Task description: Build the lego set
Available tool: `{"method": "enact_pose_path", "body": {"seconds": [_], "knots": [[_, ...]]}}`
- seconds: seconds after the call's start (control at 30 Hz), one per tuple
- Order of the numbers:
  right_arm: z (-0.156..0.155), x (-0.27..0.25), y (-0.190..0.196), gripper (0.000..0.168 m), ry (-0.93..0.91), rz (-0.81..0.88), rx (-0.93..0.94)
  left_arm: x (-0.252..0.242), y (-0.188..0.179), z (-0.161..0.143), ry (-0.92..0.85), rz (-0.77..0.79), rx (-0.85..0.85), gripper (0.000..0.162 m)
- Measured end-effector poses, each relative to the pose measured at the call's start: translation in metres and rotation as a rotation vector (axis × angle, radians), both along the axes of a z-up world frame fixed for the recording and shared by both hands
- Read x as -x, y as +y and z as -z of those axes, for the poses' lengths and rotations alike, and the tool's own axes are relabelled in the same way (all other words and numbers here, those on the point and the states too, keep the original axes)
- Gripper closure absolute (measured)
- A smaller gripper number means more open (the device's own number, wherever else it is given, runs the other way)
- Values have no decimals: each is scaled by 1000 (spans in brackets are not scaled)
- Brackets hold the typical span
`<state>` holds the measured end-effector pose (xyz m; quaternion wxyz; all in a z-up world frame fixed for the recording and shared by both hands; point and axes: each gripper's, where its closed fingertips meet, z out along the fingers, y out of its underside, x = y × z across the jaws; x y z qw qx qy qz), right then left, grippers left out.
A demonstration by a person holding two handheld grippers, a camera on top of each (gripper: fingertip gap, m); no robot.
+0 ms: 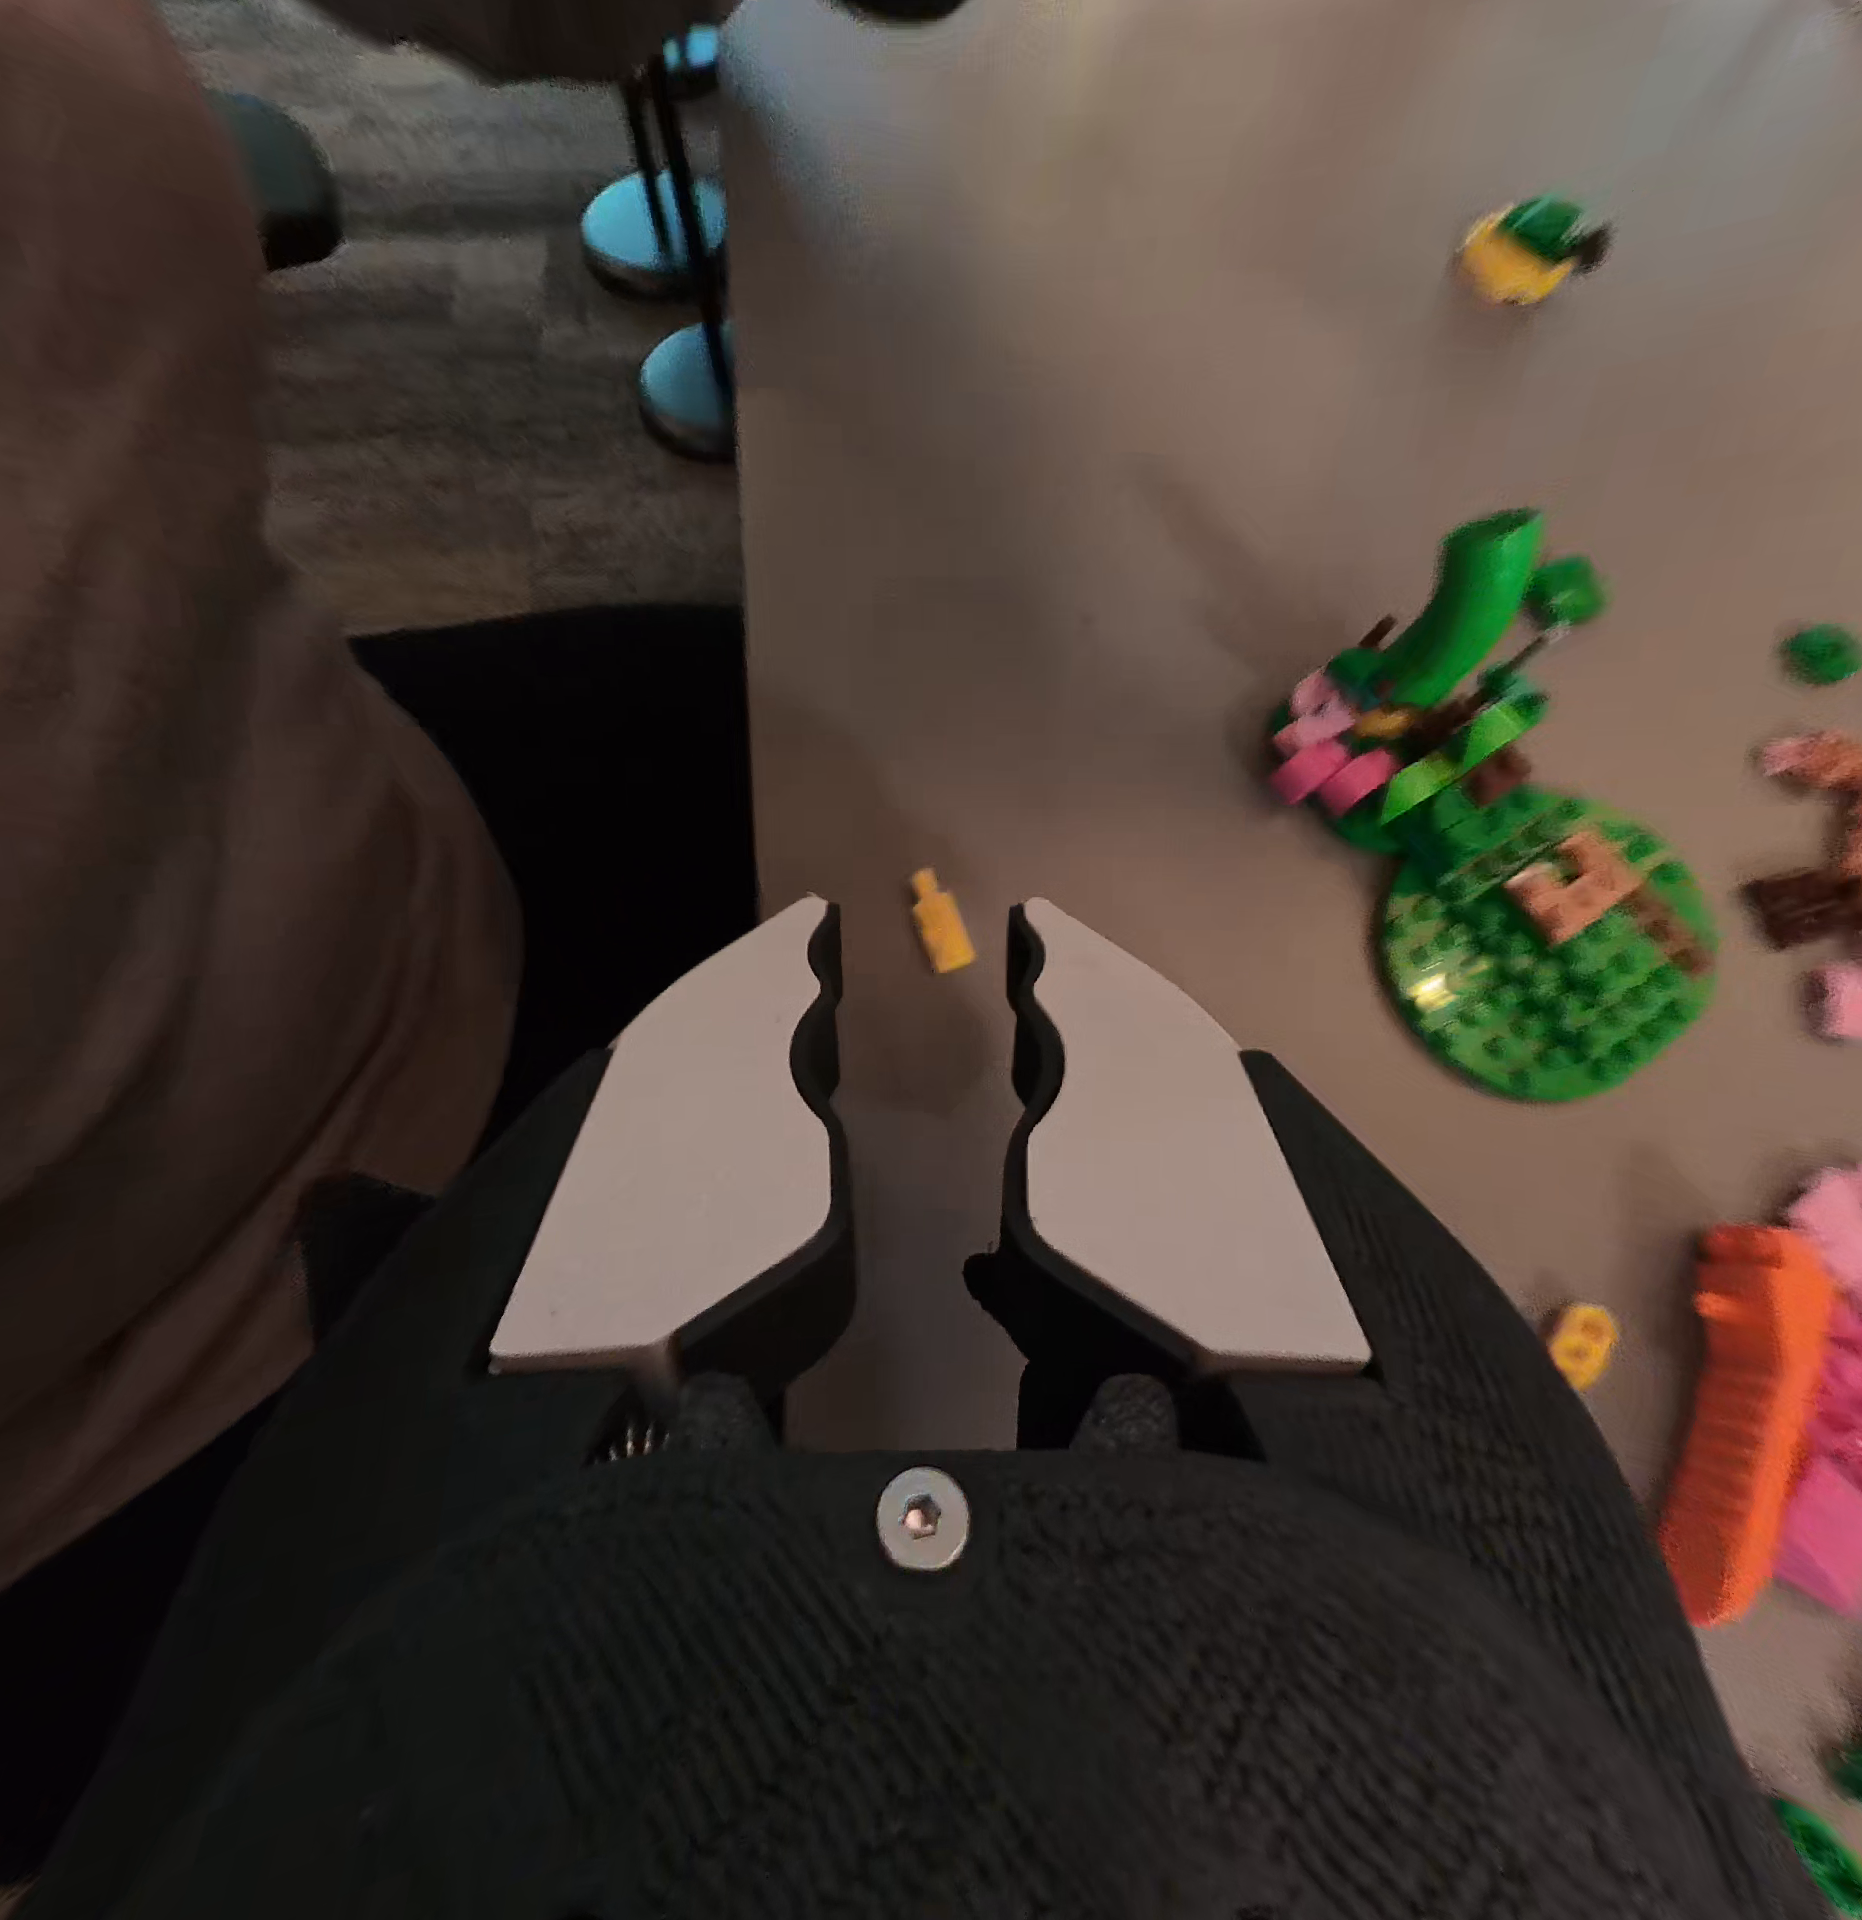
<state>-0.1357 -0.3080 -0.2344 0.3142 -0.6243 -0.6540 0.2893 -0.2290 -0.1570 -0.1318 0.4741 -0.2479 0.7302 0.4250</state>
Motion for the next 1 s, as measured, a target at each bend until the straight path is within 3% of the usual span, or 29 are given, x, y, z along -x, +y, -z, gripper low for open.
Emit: {"method": "enact_pose_path", "body": {"seconds": [0.13,0.3,0.4,0.6,0.77,1.0], "knots": [[-51,22,34,138,251,102,-414,16,-33,21,-87,-63,162,157],[-79,57,43,134,187,81,-792,21,-63,30,-157,-147,284,157],[-80,75,38,132,161,-8,-898,18,-79,31,-201,-167,341,157],[-77,88,10,128,188,-222,-822,8,-113,27,-143,-100,301,157],[-73,77,-16,130,170,-418,-629,-1,-135,28,6,-38,240,157],[-74,70,-30,136,144,-547,-542,-14,-159,24,71,45,216,157]]}}
